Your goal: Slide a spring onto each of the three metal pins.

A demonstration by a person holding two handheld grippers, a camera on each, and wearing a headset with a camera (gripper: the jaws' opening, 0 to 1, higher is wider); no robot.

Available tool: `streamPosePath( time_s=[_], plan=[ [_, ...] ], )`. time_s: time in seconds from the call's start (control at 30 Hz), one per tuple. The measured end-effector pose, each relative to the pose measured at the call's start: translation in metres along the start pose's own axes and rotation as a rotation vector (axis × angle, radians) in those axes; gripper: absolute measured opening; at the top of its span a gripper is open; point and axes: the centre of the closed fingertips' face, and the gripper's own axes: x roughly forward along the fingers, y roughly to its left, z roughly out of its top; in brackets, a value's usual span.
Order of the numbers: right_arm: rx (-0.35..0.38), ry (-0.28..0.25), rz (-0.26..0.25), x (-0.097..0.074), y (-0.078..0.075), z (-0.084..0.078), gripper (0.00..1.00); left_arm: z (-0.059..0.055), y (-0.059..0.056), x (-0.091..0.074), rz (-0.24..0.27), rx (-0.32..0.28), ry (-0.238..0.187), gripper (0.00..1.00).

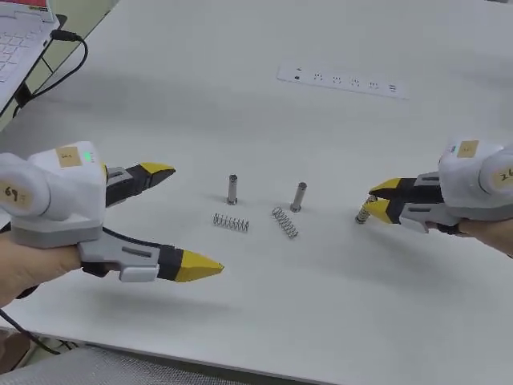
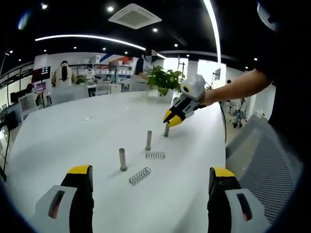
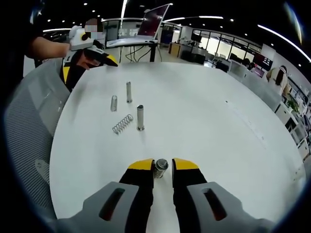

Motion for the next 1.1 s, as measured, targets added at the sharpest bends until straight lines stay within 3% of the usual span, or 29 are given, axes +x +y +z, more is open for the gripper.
streamPosePath(
  time_s=[0.8,1.1],
  plan=[
    [0.062,-0.042,-0.009,-0.005,0.002,0.006,0.23,0.002,-0.001,-0.001,0.007,-0.004,0.0,0.96],
    [0.061,-0.096,-0.028,-0.016,0.004,0.023,0.26,0.004,-0.001,0.0,0.007,-0.005,-0.009,0.96]
  ],
)
